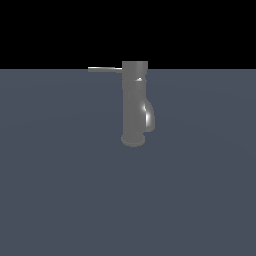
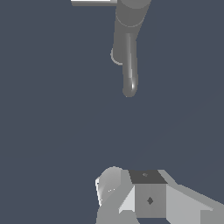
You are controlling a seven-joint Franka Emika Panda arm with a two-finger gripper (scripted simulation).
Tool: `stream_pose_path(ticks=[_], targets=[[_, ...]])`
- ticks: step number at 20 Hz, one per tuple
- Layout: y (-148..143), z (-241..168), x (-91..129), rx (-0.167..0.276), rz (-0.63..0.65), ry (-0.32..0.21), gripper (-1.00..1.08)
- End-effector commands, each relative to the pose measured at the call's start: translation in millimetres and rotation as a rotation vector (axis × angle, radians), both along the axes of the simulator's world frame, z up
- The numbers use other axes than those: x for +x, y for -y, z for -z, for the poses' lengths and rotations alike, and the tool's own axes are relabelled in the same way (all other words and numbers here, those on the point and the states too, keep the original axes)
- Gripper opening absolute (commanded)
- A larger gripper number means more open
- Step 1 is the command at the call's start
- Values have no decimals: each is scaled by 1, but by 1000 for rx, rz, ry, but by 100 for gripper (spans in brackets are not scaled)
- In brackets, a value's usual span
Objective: Turn on the faucet by rotating a designated handle.
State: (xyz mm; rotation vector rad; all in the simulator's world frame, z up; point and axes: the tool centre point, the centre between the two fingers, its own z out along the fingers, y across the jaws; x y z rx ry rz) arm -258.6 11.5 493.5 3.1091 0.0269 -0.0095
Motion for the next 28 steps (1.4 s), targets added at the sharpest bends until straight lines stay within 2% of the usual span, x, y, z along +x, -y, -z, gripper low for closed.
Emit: stream_pose_path(ticks=[1, 10, 18, 28], targets=[[0, 0, 0, 0, 0, 0, -100], [17, 8, -2, -14, 14, -39, -100], [17, 8, -1, -12, 18, -39, -100], [12, 9, 24, 28, 98, -40, -100]])
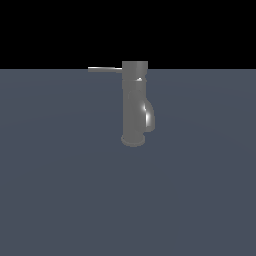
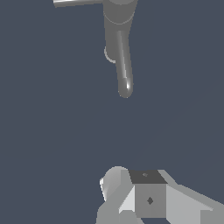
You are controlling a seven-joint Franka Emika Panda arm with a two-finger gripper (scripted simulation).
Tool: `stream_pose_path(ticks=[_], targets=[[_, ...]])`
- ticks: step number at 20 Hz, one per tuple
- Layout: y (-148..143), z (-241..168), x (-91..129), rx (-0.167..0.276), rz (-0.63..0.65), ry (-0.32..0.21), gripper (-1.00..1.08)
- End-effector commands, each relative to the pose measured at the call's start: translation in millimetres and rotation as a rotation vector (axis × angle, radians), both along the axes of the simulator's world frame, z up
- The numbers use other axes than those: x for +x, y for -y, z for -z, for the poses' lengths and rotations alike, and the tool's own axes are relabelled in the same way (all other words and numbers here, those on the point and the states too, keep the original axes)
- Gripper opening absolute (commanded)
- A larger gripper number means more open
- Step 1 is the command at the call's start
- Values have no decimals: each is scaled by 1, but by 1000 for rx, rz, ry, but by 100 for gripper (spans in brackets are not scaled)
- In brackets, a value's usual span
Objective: Turn on the faucet by rotating a designated handle.
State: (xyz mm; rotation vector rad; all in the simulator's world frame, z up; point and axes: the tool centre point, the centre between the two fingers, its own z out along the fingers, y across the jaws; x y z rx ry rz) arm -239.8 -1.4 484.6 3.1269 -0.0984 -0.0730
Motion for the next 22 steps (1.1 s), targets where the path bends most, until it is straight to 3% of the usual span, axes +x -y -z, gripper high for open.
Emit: stream_pose_path(ticks=[1, 13, 22], targets=[[-2, 1, 9, 13, 31, -1, -100], [-17, 17, 81, 90, 288, -27, -100], [-32, 41, 141, 116, 523, -58, -100]])
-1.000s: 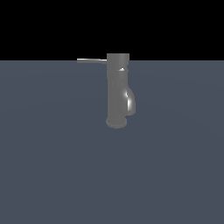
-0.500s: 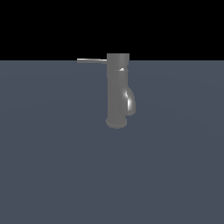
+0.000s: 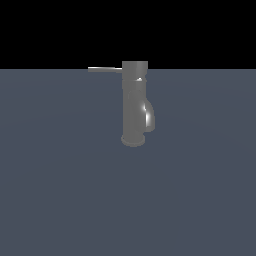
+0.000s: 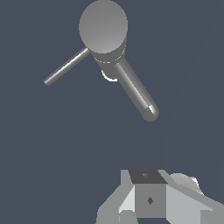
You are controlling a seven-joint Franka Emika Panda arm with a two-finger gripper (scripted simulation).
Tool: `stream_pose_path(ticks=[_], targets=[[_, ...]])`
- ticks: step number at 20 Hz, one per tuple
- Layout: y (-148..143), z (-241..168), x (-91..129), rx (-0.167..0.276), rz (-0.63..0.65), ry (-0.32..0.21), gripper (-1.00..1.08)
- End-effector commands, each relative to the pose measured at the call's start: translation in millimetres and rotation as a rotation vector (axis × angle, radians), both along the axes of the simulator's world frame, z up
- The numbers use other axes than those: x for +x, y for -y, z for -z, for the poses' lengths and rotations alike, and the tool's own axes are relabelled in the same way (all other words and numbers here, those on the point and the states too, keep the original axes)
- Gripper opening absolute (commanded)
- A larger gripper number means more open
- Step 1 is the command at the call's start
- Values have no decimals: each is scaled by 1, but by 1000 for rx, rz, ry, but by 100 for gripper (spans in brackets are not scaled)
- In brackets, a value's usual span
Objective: Turn on the faucet by rotating a designated handle.
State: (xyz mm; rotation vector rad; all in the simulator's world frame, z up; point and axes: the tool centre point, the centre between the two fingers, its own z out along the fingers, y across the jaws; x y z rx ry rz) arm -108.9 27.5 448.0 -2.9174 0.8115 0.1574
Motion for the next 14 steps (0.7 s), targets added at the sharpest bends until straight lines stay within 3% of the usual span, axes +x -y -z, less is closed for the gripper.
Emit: stream_pose_path(ticks=[1, 14], targets=[[-4, 8, 17, 4, 68, -11, -100], [-29, 61, 98, -23, 417, -56, -100]])
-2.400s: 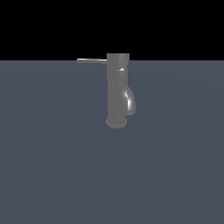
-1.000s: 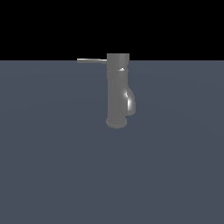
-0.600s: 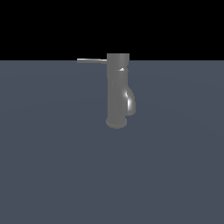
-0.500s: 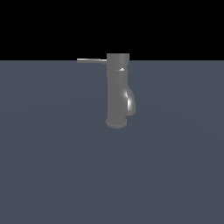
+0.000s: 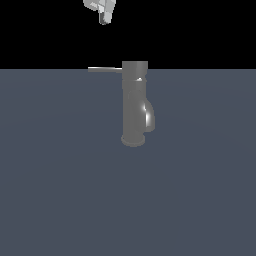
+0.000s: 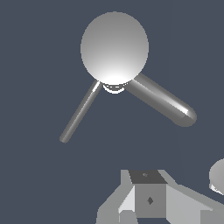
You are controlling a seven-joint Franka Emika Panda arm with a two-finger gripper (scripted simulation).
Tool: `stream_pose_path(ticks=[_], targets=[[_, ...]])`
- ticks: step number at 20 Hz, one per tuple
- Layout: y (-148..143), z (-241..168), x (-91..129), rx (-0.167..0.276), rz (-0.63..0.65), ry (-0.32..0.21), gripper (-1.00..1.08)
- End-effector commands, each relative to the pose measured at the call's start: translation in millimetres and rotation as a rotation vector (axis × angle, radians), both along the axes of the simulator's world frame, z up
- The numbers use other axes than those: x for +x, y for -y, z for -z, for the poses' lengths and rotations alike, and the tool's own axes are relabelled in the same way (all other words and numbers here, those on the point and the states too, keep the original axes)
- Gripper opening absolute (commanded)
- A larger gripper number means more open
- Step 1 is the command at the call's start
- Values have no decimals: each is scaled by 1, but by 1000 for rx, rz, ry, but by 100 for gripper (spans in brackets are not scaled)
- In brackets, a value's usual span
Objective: Turn on the faucet by rotating a designated handle.
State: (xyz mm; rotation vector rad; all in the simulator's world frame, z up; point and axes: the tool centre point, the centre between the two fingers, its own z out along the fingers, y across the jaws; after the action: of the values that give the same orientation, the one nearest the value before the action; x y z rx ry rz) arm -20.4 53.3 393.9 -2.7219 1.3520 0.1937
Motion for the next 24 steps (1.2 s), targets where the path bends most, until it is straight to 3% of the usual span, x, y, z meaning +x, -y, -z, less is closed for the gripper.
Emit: stream_pose_path(ticks=[1, 14, 24], targets=[[-5, 11, 15, -11, 68, -6, -100], [-35, 73, 83, -99, 400, -6, -100], [-52, 103, 111, -149, 546, 20, -100]])
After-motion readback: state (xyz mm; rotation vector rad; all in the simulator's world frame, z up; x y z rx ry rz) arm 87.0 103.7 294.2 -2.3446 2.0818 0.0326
